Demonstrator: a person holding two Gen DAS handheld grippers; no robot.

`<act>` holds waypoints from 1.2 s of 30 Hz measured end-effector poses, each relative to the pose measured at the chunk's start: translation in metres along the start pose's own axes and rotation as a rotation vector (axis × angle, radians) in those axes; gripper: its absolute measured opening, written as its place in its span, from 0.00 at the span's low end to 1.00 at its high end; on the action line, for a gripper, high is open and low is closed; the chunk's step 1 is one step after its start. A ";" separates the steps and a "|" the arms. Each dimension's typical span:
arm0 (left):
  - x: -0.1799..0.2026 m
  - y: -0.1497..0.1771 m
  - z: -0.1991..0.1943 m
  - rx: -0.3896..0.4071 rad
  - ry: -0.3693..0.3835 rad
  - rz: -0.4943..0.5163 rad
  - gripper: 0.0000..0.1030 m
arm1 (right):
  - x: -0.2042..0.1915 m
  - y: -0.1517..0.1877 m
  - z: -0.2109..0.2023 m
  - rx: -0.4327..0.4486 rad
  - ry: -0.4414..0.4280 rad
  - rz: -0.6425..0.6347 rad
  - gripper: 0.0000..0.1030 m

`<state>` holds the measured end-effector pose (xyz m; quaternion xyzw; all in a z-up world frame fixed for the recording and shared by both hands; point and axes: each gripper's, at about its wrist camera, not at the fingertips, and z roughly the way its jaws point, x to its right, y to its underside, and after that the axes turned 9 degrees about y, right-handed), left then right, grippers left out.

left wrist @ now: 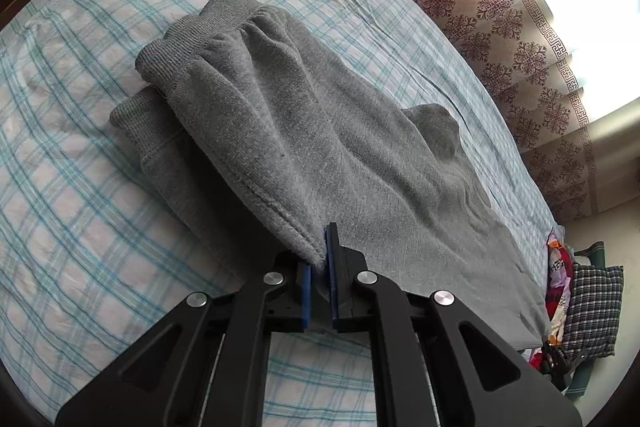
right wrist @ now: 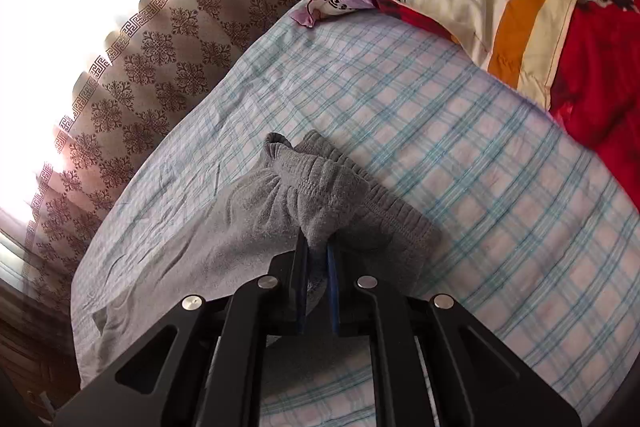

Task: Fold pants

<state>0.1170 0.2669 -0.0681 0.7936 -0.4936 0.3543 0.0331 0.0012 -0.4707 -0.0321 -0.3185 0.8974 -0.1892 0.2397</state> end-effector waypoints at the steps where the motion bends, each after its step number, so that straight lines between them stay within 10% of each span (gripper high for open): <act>1: -0.002 0.004 0.002 -0.005 -0.022 0.011 0.07 | -0.001 0.001 0.001 0.002 0.020 -0.018 0.07; 14: -0.010 0.038 0.032 -0.014 -0.216 0.149 0.17 | 0.007 0.035 0.045 -0.048 0.189 -0.144 0.08; 20: -0.025 0.030 0.005 0.042 -0.168 0.034 0.56 | -0.007 0.039 0.034 -0.005 0.254 -0.240 0.24; 22: -0.031 0.026 -0.008 0.085 -0.183 0.023 0.58 | -0.009 0.040 0.027 0.024 0.293 -0.253 0.37; 36: -0.068 -0.032 -0.019 0.186 0.000 -0.224 0.58 | -0.076 0.078 0.001 0.151 0.322 -0.469 0.44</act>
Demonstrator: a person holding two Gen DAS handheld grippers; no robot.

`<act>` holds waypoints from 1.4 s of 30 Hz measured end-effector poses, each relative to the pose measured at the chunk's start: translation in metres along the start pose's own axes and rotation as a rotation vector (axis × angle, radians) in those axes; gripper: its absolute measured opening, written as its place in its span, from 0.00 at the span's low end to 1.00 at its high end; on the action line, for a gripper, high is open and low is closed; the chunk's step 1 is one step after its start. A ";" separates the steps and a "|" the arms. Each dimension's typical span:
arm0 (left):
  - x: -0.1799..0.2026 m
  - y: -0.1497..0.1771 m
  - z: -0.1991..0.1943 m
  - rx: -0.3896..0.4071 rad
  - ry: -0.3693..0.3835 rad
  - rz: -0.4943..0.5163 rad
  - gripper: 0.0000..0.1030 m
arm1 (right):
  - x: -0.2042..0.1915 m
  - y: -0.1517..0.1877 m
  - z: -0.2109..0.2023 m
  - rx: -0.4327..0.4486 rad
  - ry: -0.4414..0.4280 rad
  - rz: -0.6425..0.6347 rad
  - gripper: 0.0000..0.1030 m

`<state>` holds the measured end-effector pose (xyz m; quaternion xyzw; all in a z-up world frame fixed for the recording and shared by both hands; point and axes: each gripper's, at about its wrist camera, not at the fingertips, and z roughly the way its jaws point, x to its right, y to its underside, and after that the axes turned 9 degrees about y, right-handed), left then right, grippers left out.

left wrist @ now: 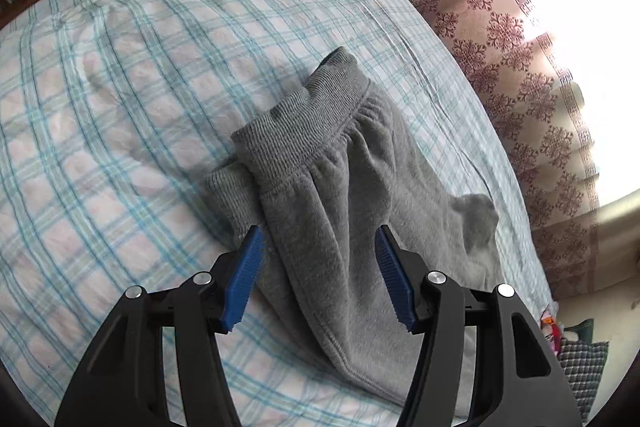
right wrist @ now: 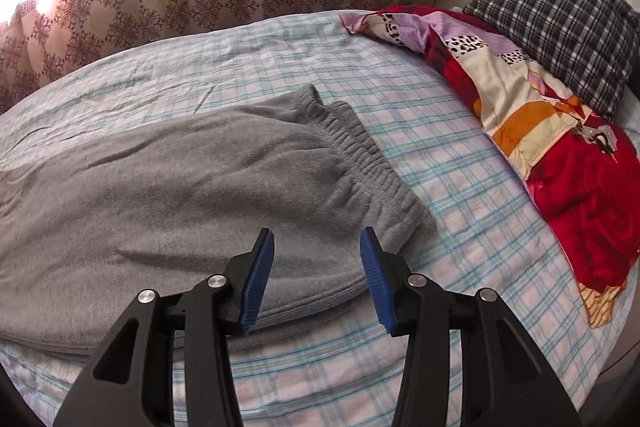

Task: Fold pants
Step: 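Grasp the folded cuff end again with the right tool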

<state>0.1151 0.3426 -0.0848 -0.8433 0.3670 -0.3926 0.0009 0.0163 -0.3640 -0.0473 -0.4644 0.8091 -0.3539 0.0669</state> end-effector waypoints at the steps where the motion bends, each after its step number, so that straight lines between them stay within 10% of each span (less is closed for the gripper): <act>1: -0.004 -0.004 0.005 -0.009 0.019 -0.035 0.58 | -0.006 0.003 0.001 -0.007 -0.009 -0.010 0.44; 10: -0.021 -0.012 0.027 -0.011 0.046 -0.160 0.64 | -0.032 0.029 0.020 -0.074 -0.022 -0.076 0.44; 14: -0.027 -0.010 0.020 0.019 0.032 -0.219 0.13 | -0.034 0.030 0.023 -0.078 -0.020 -0.088 0.45; 20: -0.019 0.007 -0.022 0.073 -0.064 -0.113 0.07 | -0.032 0.031 0.025 -0.081 -0.034 -0.086 0.45; 23: -0.020 0.007 -0.019 0.058 -0.130 -0.048 0.11 | -0.036 0.031 0.025 -0.078 -0.013 -0.106 0.45; 27: -0.029 0.005 -0.007 0.048 -0.223 -0.026 0.44 | -0.036 0.030 0.025 -0.080 -0.013 -0.109 0.45; 31: -0.022 0.007 -0.024 0.088 -0.213 -0.030 0.50 | -0.032 0.030 0.026 -0.086 -0.035 -0.096 0.45; 37: 0.047 0.031 -0.039 0.180 -0.348 0.255 0.50 | -0.028 0.028 0.015 -0.054 -0.035 -0.079 0.45; 42: 0.096 0.053 -0.025 0.130 -0.258 0.386 0.56 | 0.003 0.013 0.009 -0.005 -0.031 0.001 0.45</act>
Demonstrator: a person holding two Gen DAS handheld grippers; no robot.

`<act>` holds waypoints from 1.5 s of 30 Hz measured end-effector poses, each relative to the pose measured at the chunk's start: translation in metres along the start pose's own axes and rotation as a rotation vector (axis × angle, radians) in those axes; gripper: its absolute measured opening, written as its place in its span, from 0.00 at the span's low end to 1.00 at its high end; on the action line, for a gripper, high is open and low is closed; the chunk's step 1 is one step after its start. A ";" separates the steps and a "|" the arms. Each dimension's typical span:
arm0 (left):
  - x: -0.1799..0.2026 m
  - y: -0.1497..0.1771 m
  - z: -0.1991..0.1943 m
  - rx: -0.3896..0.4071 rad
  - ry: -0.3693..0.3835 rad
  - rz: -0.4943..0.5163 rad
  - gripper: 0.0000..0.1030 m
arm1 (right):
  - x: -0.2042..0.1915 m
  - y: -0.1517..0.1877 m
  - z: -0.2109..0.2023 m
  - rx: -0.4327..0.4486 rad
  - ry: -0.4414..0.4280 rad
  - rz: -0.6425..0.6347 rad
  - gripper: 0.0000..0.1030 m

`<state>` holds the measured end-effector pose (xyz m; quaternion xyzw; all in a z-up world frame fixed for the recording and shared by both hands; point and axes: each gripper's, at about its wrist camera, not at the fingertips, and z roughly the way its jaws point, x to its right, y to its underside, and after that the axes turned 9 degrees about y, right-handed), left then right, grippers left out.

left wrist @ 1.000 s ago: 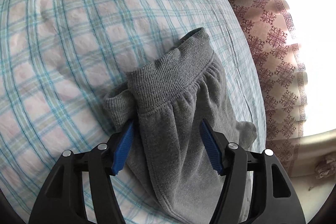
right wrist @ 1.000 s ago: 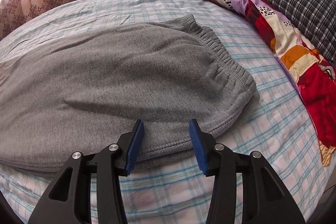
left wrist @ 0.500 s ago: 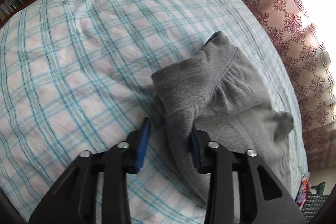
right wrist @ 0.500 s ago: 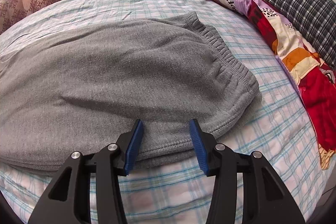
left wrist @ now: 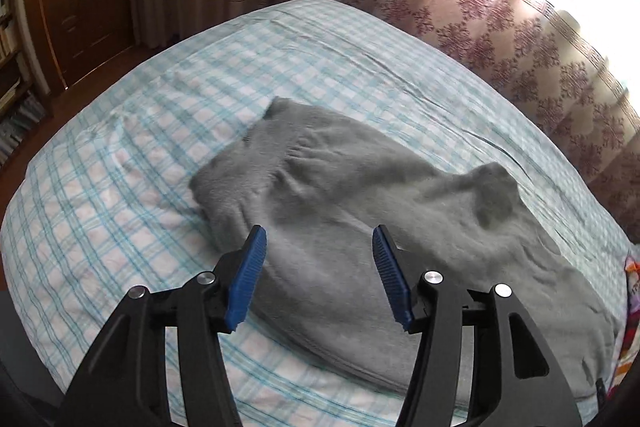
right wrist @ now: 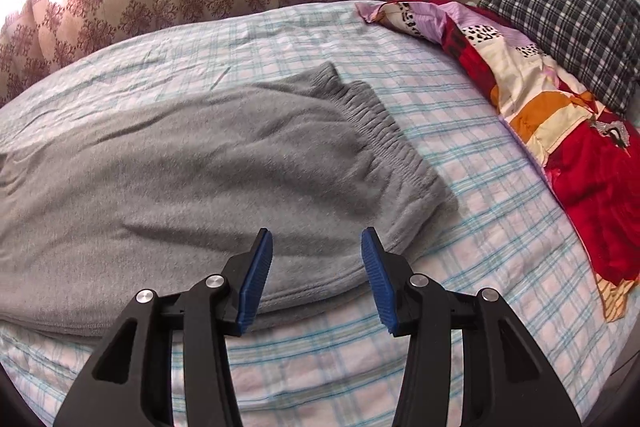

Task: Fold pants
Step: 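Grasp the folded cuff end again with the right tool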

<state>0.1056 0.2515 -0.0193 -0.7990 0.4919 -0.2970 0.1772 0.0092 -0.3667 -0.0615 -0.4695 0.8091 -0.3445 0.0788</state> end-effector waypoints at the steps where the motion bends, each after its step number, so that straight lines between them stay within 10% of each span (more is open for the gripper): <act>1: 0.010 0.003 0.004 -0.011 0.026 0.024 0.56 | 0.006 -0.004 0.003 -0.004 0.004 0.013 0.45; 13: 0.052 0.056 0.071 -0.212 0.006 0.120 0.56 | 0.107 -0.011 0.042 -0.108 -0.176 0.419 0.45; 20: 0.060 0.066 0.077 -0.230 -0.016 0.163 0.72 | 0.098 -0.018 0.067 -0.145 -0.215 0.409 0.43; 25: 0.065 0.066 0.082 -0.242 -0.040 0.178 0.74 | 0.093 -0.022 0.060 -0.094 -0.190 0.366 0.17; 34: 0.061 0.065 0.084 -0.251 -0.039 0.190 0.74 | 0.103 -0.014 0.032 -0.058 -0.109 0.343 0.17; 41: 0.062 0.065 0.084 -0.269 -0.036 0.231 0.74 | 0.108 -0.002 0.049 -0.147 -0.076 0.362 0.46; 45: 0.065 0.062 0.082 -0.266 -0.027 0.217 0.75 | 0.110 -0.024 0.028 -0.041 -0.022 0.341 0.47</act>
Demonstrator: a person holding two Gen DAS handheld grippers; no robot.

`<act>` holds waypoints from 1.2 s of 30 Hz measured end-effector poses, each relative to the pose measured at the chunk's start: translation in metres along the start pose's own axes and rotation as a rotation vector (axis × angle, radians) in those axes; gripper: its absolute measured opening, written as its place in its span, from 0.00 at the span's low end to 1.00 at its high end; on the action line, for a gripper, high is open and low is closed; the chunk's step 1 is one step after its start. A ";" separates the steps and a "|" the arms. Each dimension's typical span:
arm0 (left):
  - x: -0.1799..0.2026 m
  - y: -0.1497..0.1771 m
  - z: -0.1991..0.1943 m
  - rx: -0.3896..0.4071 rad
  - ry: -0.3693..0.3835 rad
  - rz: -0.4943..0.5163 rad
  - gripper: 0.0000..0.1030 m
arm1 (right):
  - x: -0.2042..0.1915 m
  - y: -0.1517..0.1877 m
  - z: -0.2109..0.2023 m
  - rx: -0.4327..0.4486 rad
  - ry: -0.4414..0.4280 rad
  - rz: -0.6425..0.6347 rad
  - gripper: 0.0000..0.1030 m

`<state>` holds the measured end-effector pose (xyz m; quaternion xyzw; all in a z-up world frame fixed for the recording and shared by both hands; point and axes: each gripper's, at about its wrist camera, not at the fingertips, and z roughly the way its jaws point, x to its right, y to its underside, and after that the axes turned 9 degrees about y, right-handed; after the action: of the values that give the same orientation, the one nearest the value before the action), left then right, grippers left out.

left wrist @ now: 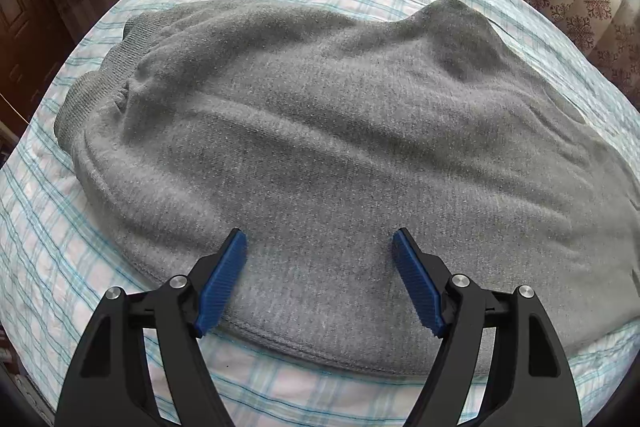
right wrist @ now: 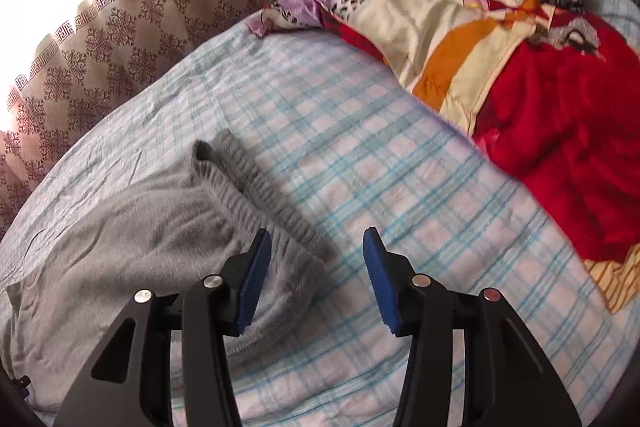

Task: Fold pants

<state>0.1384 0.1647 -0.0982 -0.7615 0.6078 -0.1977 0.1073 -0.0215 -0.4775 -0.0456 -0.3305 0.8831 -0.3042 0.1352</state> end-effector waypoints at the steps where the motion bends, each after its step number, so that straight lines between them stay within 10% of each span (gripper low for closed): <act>1: 0.001 -0.001 -0.001 0.002 0.003 -0.001 0.75 | -0.003 -0.006 -0.005 0.028 0.001 -0.002 0.47; 14: 0.025 -0.014 0.008 -0.014 -0.004 0.044 0.76 | -0.104 -0.055 0.067 -0.043 -0.194 -0.167 0.45; 16: 0.026 -0.017 0.012 -0.019 -0.009 0.041 0.79 | -0.113 -0.055 0.079 -0.056 -0.154 -0.201 0.24; 21: 0.027 -0.016 0.022 -0.019 -0.024 0.067 0.84 | -0.111 -0.054 0.078 0.045 -0.029 -0.251 0.21; 27: 0.026 -0.020 0.022 -0.016 -0.009 0.069 0.86 | -0.127 -0.041 0.087 0.068 0.059 -0.368 0.27; 30: 0.023 -0.026 0.015 0.003 0.030 0.058 0.86 | -0.130 -0.044 0.072 0.085 0.104 -0.361 0.58; 36: 0.014 -0.058 -0.001 0.095 0.091 0.029 0.86 | -0.185 -0.038 0.021 0.182 0.006 -0.395 0.59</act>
<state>0.1915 0.1648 -0.0713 -0.7368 0.6131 -0.2591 0.1188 0.1445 -0.3865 -0.0312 -0.4827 0.7704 -0.4044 0.0997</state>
